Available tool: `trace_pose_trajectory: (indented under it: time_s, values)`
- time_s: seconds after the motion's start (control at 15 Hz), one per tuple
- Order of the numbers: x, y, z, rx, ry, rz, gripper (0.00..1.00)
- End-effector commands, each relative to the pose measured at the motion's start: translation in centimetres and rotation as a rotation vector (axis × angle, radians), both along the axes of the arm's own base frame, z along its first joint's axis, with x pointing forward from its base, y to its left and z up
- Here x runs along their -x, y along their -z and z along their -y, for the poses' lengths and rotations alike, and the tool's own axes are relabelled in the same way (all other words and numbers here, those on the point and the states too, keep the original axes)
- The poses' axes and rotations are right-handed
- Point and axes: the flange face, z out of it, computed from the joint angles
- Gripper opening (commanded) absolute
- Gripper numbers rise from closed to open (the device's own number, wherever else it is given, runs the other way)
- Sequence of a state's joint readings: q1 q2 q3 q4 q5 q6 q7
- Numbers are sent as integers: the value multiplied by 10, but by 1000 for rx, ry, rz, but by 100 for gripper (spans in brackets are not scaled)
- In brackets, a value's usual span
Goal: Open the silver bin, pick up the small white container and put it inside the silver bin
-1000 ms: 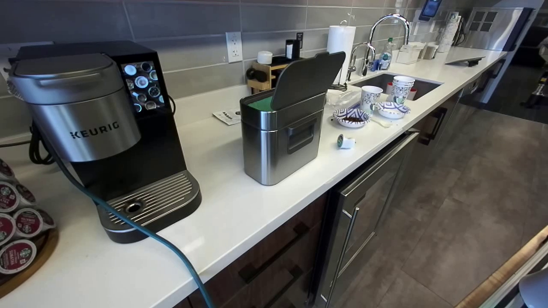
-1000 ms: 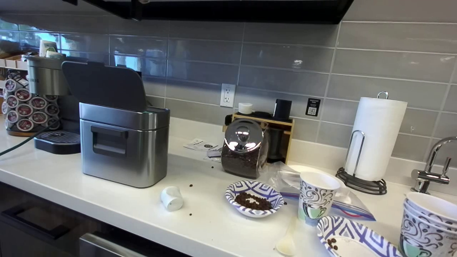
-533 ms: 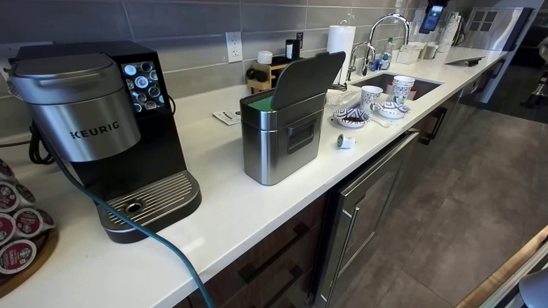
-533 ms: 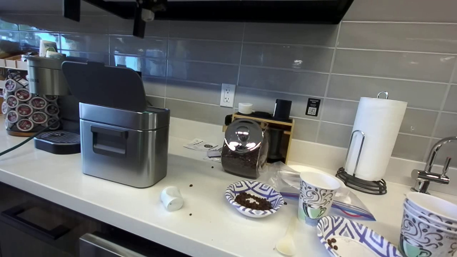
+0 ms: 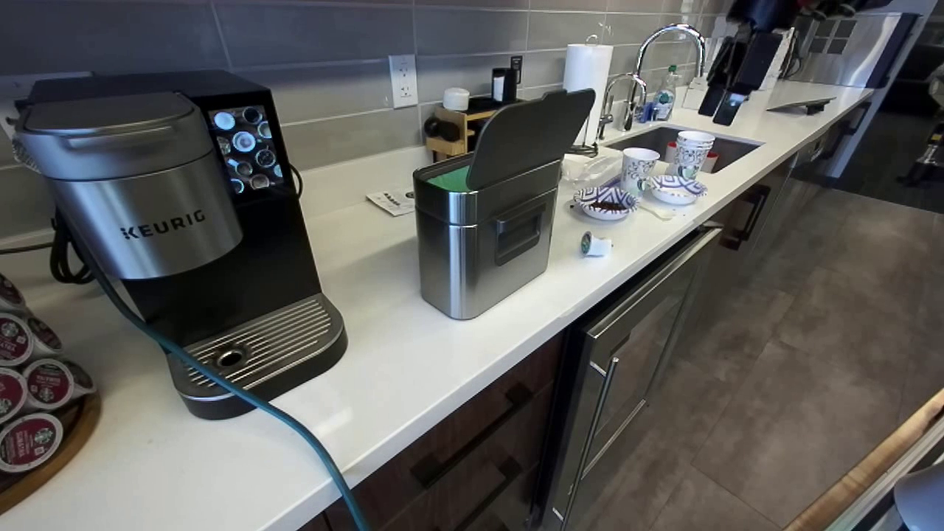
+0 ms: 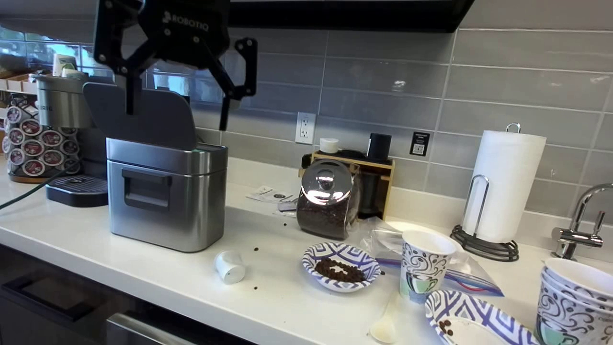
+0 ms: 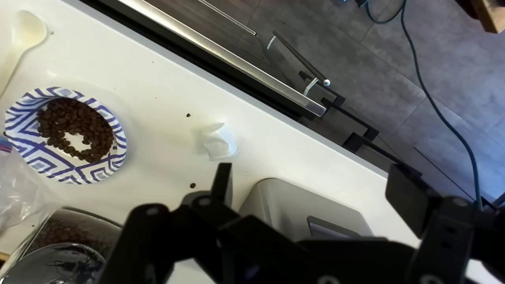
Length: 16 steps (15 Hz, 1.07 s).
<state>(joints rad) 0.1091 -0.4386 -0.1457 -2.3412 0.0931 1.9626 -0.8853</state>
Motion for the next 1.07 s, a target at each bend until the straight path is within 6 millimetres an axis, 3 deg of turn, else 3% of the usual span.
trace_pose_trajectory:
  time_s: [0.0,0.07,0.2,0.47,0.87,1.0]
  values:
    - [0,46,-2,-16,-22,-22,100]
    - [-1,25,-2,-1,-13,-9,100]
    - [-1,43,-2,0,-14,-32,100]
    - [-2,45,-3,0,-14,-36,100]
    - [-21,81,1,28,-109,98,100]
    - [-27,102,2,31,-140,106,100]
